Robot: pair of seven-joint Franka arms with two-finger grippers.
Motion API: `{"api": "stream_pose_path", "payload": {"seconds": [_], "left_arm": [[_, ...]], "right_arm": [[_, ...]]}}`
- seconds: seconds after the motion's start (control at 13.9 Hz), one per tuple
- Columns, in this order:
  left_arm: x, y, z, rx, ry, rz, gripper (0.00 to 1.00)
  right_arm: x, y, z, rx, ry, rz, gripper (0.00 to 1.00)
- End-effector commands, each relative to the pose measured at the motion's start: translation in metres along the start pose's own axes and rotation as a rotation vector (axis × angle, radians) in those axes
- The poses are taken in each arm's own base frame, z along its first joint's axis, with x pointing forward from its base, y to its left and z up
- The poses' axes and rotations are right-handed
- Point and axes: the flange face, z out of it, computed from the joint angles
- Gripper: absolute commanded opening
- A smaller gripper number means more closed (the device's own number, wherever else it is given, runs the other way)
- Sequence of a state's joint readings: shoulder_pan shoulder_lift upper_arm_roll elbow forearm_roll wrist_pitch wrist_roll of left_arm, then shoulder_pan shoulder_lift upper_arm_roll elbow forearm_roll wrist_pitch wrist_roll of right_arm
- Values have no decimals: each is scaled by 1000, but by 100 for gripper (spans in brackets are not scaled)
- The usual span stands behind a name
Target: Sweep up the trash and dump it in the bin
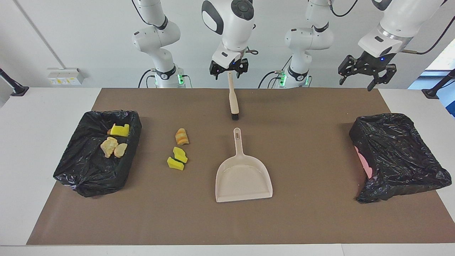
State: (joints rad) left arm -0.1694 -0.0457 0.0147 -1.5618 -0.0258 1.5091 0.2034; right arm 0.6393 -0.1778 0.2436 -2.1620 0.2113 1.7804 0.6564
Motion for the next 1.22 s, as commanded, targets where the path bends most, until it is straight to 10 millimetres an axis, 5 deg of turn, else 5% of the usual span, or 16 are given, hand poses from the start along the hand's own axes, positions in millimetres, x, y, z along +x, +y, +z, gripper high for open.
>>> {"api": "stream_pose_path", "payload": {"seconds": [0.0,0.57,0.79,0.93,1.15], "left_arm": [[14,47,28,8,11,-35,100],[51,167,122,8,23,-102,100],[68,204,146,-2,64,-163,100],[79,230,176,-2,56,-138,100],[95,272,218,-10,77,-182,100]], "right_arm": [[-23,10,51,40,-6,15,100],[-1,0,113,99,35,47,100],[-10,-6,128,82,28,32,100],[-10,-7,135,84,34,33,84],[-10,-7,135,72,34,24,33]]}}
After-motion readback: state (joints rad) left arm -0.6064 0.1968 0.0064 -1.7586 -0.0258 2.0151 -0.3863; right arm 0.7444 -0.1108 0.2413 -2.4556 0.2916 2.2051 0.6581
